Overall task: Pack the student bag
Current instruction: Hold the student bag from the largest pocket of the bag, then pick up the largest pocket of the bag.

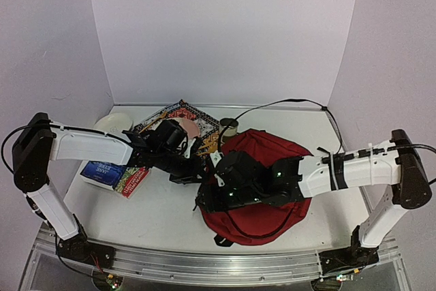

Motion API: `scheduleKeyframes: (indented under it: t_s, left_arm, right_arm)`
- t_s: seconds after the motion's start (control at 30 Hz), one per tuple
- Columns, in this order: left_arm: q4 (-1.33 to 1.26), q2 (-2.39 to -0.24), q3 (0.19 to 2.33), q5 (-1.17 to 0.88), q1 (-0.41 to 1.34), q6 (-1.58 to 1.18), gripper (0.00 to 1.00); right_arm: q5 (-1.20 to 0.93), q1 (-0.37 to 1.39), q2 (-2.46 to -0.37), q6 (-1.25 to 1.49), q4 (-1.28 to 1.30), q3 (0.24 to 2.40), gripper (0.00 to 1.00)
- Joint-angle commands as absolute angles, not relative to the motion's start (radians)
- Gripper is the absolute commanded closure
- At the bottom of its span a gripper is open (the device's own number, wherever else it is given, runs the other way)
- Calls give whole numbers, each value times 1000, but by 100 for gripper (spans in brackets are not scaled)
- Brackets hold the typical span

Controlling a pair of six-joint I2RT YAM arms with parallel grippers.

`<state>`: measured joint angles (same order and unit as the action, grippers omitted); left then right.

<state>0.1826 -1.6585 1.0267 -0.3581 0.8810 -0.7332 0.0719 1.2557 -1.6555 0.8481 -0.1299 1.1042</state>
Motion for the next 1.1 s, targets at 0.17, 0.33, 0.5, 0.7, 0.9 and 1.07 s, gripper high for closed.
scheduleKeyframes:
  t_s: [0.17, 0.33, 0.5, 0.7, 0.9, 1.07]
  left_arm:
    - [-14, -1649, 1032, -406, 882, -899, 100]
    - [-48, -1648, 1035, -398, 882, -931, 100]
    - [-55, -1649, 1033, -390, 883, -942, 100]
    - [-54, -1654, 1033, -380, 890, -944, 100]
    - [-54, -1657, 1034, -358, 891, -929, 100]
    - [-22, -1661, 1059, -322, 891, -894, 100]
  right_arm:
    - [154, 1287, -1754, 1002, -201, 1134, 55]
    - [215, 1287, -1767, 1044, -220, 1136, 55]
    - [265, 1287, -1757, 1056, -227, 1149, 55]
    - [308, 1287, -1759, 1092, -221, 1148, 59]
    - [303, 1288, -1754, 1080, -213, 1157, 70]
    - [290, 1287, -1734, 1074, -202, 1132, 92]
